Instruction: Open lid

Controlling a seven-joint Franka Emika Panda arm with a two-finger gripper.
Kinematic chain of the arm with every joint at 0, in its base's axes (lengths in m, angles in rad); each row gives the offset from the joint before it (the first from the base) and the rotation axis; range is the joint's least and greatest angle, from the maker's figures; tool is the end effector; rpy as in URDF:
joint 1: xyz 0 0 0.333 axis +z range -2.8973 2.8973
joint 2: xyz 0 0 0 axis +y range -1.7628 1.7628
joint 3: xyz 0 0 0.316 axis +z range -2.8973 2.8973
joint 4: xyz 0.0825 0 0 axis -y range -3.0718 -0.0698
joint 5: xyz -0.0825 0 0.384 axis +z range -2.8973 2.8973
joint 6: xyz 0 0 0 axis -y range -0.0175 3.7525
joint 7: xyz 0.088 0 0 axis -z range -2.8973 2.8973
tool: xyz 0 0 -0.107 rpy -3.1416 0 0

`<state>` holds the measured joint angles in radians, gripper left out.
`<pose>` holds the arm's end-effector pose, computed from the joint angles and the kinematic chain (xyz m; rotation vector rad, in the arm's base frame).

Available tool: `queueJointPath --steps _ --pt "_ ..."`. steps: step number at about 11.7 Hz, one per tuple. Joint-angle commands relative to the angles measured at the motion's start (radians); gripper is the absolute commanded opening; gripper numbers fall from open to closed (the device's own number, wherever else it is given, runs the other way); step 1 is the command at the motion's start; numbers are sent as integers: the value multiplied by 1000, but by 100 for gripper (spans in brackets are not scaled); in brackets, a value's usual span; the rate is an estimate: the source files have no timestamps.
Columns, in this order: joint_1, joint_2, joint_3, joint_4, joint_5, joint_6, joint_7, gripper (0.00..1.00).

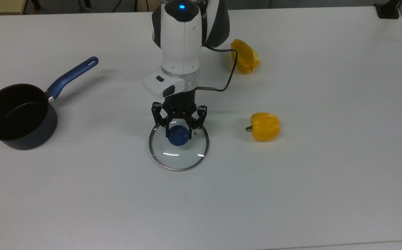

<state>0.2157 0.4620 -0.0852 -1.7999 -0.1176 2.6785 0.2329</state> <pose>0.6796 0.0992 0.3364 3.0383 0.0132 0.6620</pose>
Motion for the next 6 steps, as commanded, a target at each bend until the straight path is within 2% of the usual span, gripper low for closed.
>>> queueJointPath --steps 1,3,6 --pt "21 -17 -14 -21 -21 0 86 100" --pt "24 -32 -14 -15 -21 -55 91 100" --pt "27 -127 -14 -10 -24 -245 85 100"
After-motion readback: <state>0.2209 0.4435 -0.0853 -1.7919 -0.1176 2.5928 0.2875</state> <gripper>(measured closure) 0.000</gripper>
